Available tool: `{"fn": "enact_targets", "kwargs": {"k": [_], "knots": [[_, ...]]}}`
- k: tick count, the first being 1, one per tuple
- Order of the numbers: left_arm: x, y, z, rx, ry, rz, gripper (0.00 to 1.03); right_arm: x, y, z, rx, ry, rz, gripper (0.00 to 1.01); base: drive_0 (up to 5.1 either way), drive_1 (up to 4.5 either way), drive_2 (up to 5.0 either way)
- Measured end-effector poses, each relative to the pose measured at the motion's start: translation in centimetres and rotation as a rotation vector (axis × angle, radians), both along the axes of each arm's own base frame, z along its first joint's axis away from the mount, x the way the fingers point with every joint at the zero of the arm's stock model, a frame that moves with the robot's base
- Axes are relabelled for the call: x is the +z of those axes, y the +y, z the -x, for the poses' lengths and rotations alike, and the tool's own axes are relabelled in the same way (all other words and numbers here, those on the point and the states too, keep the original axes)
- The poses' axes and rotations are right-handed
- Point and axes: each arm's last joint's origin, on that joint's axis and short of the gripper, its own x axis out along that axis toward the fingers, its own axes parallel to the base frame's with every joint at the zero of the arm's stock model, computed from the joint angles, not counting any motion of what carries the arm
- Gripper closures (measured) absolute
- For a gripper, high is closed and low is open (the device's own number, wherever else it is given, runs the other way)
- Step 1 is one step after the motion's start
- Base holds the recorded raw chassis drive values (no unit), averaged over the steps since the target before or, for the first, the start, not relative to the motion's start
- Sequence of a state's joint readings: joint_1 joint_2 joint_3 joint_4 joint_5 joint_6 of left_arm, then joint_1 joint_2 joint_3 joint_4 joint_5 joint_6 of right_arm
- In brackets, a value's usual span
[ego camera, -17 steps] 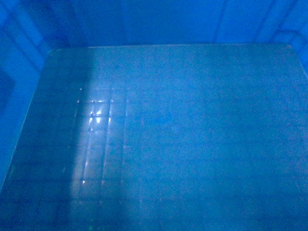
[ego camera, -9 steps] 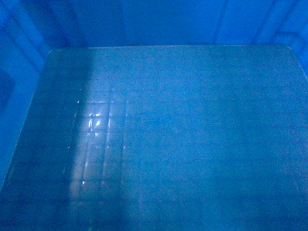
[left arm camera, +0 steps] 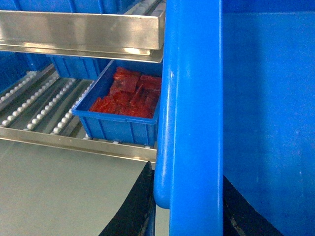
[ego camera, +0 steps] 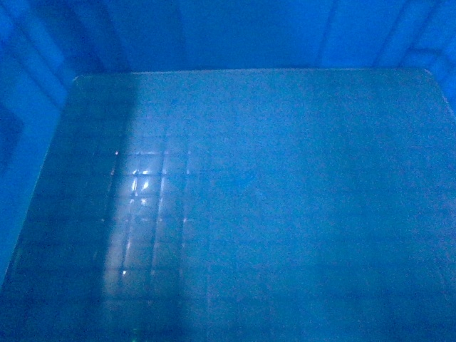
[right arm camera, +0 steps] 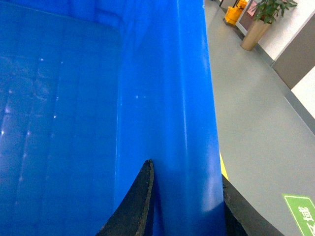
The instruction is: Place box next to blue box on left shelf
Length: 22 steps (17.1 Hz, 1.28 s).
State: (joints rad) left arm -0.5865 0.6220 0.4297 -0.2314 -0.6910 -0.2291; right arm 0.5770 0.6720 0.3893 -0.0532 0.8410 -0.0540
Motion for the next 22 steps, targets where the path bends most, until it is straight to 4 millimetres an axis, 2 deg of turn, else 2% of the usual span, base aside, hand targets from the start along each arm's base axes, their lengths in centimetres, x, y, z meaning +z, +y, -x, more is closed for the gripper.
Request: {"fn": "enact_targets", "kwargs": {"k": [22], "knots": [[0.02, 0.00, 0.00, 0.000, -0.001, 0.001, 0.84, 0.01, 0.01, -0.01, 0.000, -0.001, 0.000, 0.79, -4.9, 2.42, 2.4]]}}
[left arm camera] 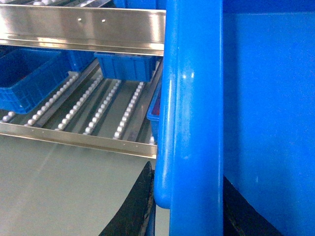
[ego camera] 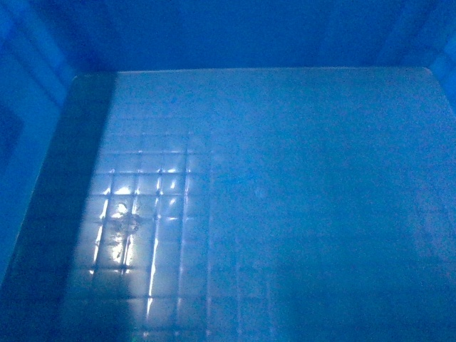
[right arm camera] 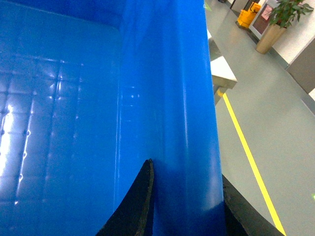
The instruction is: Place box next to blue box on left shelf
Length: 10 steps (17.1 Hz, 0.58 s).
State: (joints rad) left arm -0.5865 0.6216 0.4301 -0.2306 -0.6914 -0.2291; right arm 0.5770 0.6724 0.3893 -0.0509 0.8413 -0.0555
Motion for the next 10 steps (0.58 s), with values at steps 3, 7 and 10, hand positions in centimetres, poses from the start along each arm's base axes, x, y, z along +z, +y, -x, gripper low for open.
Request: {"fn": "enact_targets", "kwargs": {"k": [3, 7, 10], "knots": [[-0.01, 0.00, 0.00, 0.000, 0.000, 0.000, 0.84, -0.03, 0.00, 0.00, 0.000, 0.001, 0.001, 0.79, -5.1, 2.24, 2.2], [0.00, 0.00, 0.00, 0.000, 0.000, 0.000, 0.84, -0.03, 0.00, 0.00, 0.000, 0.001, 0.001, 0.79, -5.0, 2.38, 2.4], [0.00, 0.00, 0.00, 0.000, 0.000, 0.000, 0.84, -0.03, 0.00, 0.00, 0.000, 0.001, 0.002, 0.79, -4.9, 2.52, 2.5]]}}
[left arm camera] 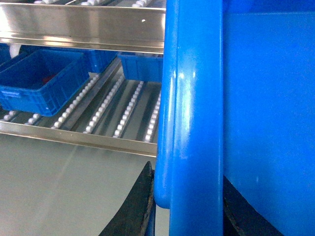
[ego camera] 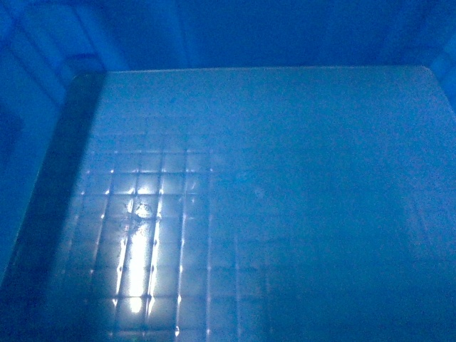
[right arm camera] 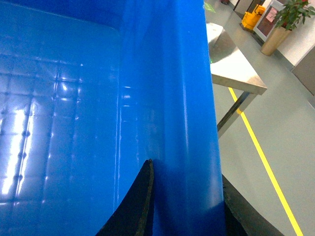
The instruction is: Place box next to blue box on left shelf
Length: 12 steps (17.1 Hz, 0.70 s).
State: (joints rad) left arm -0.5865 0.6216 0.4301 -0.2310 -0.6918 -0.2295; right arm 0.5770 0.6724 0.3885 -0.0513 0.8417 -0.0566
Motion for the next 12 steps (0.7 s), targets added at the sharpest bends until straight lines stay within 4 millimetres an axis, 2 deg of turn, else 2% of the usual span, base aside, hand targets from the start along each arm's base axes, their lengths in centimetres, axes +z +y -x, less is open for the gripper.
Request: {"fn": "enact_targets", "kwargs": {"k": [12], "knots": [[-0.01, 0.01, 0.02, 0.000, 0.000, 0.000, 0.84, -0.02, 0.00, 0.00, 0.001, 0.001, 0.001, 0.79, -5.1, 2.37, 2.4]]}}
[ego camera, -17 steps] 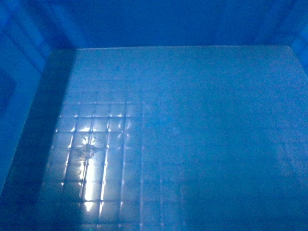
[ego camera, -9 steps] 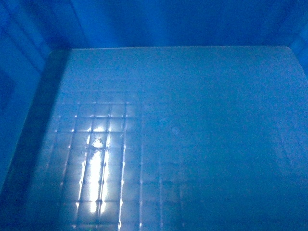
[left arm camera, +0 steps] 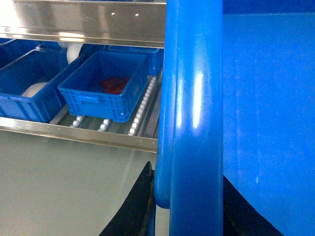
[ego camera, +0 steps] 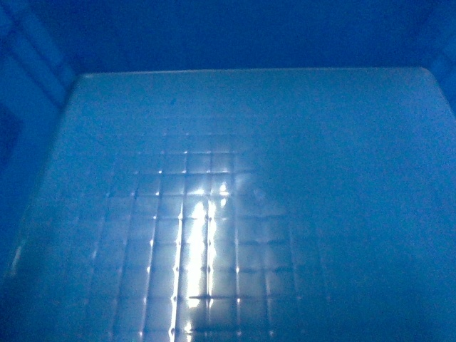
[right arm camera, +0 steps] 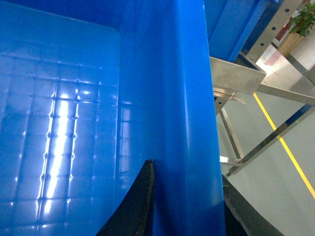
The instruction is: Place box next to blue box on left shelf
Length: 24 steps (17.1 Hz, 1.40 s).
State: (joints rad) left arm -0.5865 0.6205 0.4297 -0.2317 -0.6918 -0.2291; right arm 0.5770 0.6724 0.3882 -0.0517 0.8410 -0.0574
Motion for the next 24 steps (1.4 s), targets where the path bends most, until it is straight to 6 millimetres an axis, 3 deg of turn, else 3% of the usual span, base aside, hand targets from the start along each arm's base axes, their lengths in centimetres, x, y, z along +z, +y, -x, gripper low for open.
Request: {"fn": "enact_targets", "kwargs": {"k": [7, 24], "knots": [[0.02, 0.00, 0.01, 0.000, -0.001, 0.001, 0.84, 0.01, -0.01, 0.00, -0.001, -0.001, 0.000, 0.79, -4.9, 2.53, 2.5], [0.05, 0.02, 0.03, 0.001, -0.003, 0.001, 0.84, 0.00, 0.01, 0.00, 0.003, 0.000, -0.002, 0.79, 0.0, 0.00, 0.0]]}}
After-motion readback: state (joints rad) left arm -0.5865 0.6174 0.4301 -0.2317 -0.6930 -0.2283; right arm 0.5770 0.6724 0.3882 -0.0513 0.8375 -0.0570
